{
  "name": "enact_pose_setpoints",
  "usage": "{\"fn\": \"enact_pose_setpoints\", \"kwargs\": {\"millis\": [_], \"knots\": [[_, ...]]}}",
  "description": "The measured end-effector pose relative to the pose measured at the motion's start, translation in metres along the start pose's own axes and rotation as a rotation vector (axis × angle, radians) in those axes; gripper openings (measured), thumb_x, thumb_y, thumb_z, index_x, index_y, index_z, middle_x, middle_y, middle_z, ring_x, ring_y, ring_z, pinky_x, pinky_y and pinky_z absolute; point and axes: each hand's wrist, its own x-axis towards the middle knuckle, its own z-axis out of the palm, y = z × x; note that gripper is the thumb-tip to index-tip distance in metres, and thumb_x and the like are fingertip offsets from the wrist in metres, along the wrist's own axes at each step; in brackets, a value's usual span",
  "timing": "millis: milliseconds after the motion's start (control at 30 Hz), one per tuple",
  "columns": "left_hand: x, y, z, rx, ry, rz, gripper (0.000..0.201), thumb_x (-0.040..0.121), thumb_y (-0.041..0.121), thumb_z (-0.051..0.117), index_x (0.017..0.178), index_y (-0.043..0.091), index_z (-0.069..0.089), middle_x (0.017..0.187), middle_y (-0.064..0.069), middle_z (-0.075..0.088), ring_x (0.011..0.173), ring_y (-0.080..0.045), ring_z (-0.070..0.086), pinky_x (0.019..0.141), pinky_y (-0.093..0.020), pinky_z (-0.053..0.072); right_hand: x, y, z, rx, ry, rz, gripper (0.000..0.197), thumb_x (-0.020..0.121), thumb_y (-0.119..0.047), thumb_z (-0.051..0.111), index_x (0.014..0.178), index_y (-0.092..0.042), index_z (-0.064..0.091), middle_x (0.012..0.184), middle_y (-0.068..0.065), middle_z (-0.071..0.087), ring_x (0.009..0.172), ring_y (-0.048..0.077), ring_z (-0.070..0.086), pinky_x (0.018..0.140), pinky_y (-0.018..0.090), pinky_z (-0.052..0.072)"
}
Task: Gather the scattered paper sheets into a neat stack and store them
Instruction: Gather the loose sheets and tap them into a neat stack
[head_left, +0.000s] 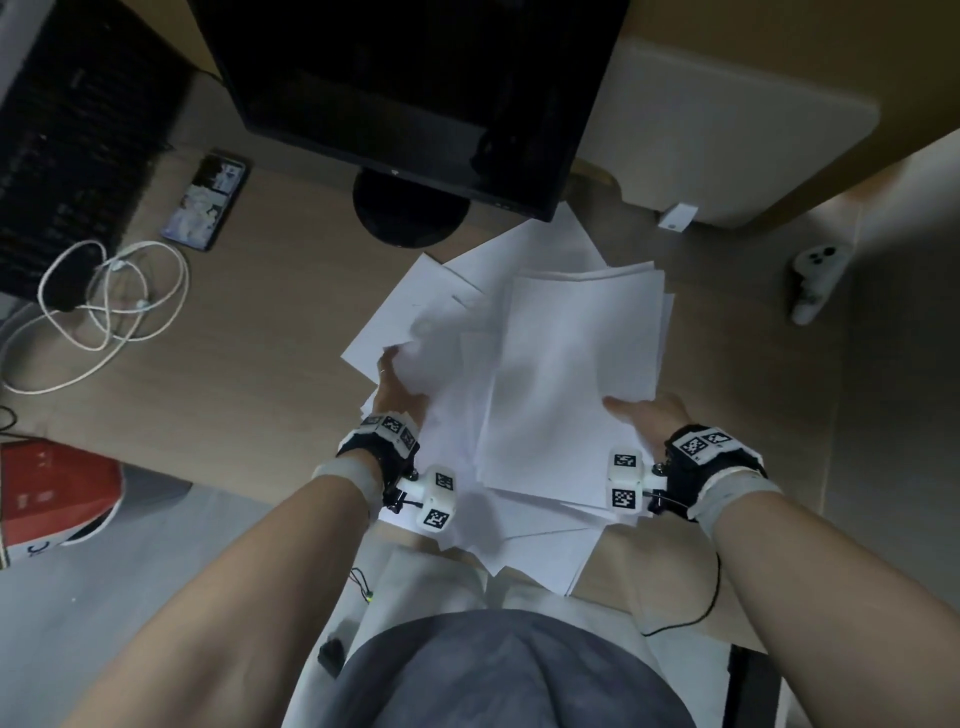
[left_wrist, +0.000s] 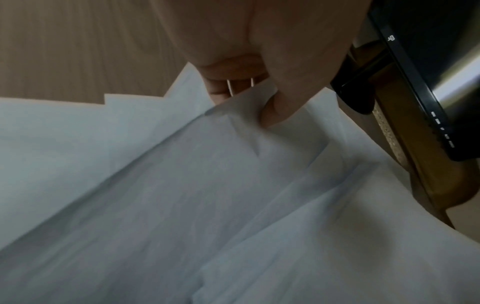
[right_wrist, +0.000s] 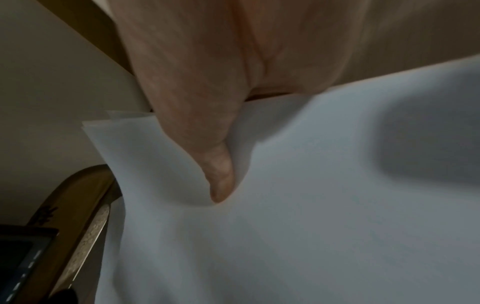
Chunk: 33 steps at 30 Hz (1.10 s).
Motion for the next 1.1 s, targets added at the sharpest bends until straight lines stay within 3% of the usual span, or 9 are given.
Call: {"fn": "enact_pose_setpoints", "kwargs": {"millis": [100, 233, 433, 567, 733, 867, 933, 1000, 1100], "knots": [[-0.005, 0.009, 0.011, -0.052, -0.061, -0.014, 0.090, 0.086, -0.004, 0.050, 0.150, 0.037, 0.001, 0.094, 0.000, 0.054, 0.079, -0.024, 0.057, 0.070, -0.035, 0.049, 0.005, 0.004, 0.008, -0.046, -0.040, 0.026, 0.097, 0.078, -0.039, 0.079, 0.148, 0.002, 0.026, 0.149, 0.016, 0.040, 0.133, 0.034, 0.042, 0.105, 0.043, 0.036], [0.002, 0.016, 0.026, 0.018, -0.032, -0.007, 0.039, 0.083, 0.004, 0.059, 0.120, -0.008, 0.054, 0.104, -0.023, 0.066, 0.090, -0.034, 0.064, 0.057, -0.032, 0.045, 0.017, 0.024, 0.015, -0.098, -0.033, 0.002, 0.055, 0.081, -0.016, 0.078, 0.128, 0.000, 0.055, 0.123, 0.007, 0.062, 0.103, 0.022, 0.056, 0.093, 0.028, 0.041], [-0.015, 0.025, 0.045, 0.061, -0.090, -0.019, 0.034, 0.091, 0.026, 0.061, 0.117, 0.005, 0.062, 0.098, -0.007, 0.063, 0.089, -0.025, 0.058, 0.079, -0.030, 0.042, 0.025, 0.025, 0.020, -0.343, 0.156, 0.021, 0.103, 0.070, -0.041, 0.082, 0.150, -0.013, 0.022, 0.151, 0.016, 0.030, 0.132, 0.037, 0.041, 0.105, 0.043, 0.039], [-0.013, 0.030, 0.052, 0.164, -0.098, -0.020, 0.056, 0.082, 0.039, 0.073, 0.124, 0.005, 0.059, 0.113, -0.012, 0.066, 0.090, -0.026, 0.057, 0.081, -0.032, 0.043, 0.035, 0.013, 0.025, -0.222, 0.077, -0.052, 0.117, 0.065, -0.049, 0.083, 0.153, -0.016, 0.013, 0.155, 0.011, 0.031, 0.137, 0.033, 0.038, 0.111, 0.042, 0.034], [-0.006, 0.026, 0.045, 0.101, -0.049, -0.126, 0.064, 0.077, 0.044, 0.075, 0.126, 0.006, 0.058, 0.114, -0.012, 0.067, 0.097, -0.030, 0.061, 0.089, -0.037, 0.047, 0.041, 0.024, 0.013, -0.154, 0.055, -0.100, 0.081, 0.082, -0.033, 0.075, 0.146, -0.005, 0.035, 0.147, 0.011, 0.044, 0.131, 0.029, 0.046, 0.101, 0.031, 0.038], [-0.005, 0.024, 0.043, 0.025, -0.033, -0.150, 0.046, 0.086, 0.031, 0.065, 0.122, 0.002, 0.060, 0.081, -0.002, 0.063, 0.087, -0.027, 0.055, 0.091, -0.037, 0.047, 0.036, 0.025, 0.011, -0.074, -0.043, -0.136, 0.080, 0.086, -0.027, 0.073, 0.149, -0.004, 0.029, 0.151, 0.009, 0.038, 0.135, 0.026, 0.041, 0.109, 0.033, 0.035], [-0.002, 0.025, 0.040, 0.015, -0.023, -0.151, 0.049, 0.088, 0.031, 0.065, 0.126, 0.000, 0.058, 0.098, -0.009, 0.065, 0.092, -0.026, 0.055, 0.088, -0.032, 0.046, 0.032, 0.017, 0.010, -0.084, -0.091, -0.169, 0.065, 0.089, -0.019, 0.069, 0.145, -0.006, 0.038, 0.143, 0.006, 0.047, 0.123, 0.022, 0.050, 0.099, 0.029, 0.040], [0.004, 0.024, 0.036, -0.020, -0.016, -0.186, 0.057, 0.088, 0.040, 0.064, 0.129, 0.001, 0.056, 0.125, -0.016, 0.062, 0.107, -0.031, 0.060, 0.093, -0.034, 0.048, 0.030, 0.011, 0.007, -0.072, -0.131, -0.226, 0.045, 0.090, -0.013, 0.067, 0.133, -0.008, 0.052, 0.129, 0.007, 0.059, 0.104, 0.017, 0.057, 0.086, 0.026, 0.043], [0.005, 0.024, 0.031, -0.059, -0.060, -0.259, 0.084, 0.069, 0.076, 0.059, 0.122, 0.010, 0.057, 0.115, -0.013, 0.064, 0.107, -0.035, 0.061, 0.092, -0.040, 0.048, 0.030, 0.002, 0.010, 0.010, -0.250, -0.199, 0.040, 0.091, -0.008, 0.066, 0.129, -0.010, 0.055, 0.125, 0.008, 0.063, 0.107, 0.022, 0.061, 0.093, 0.036, 0.049]]}}
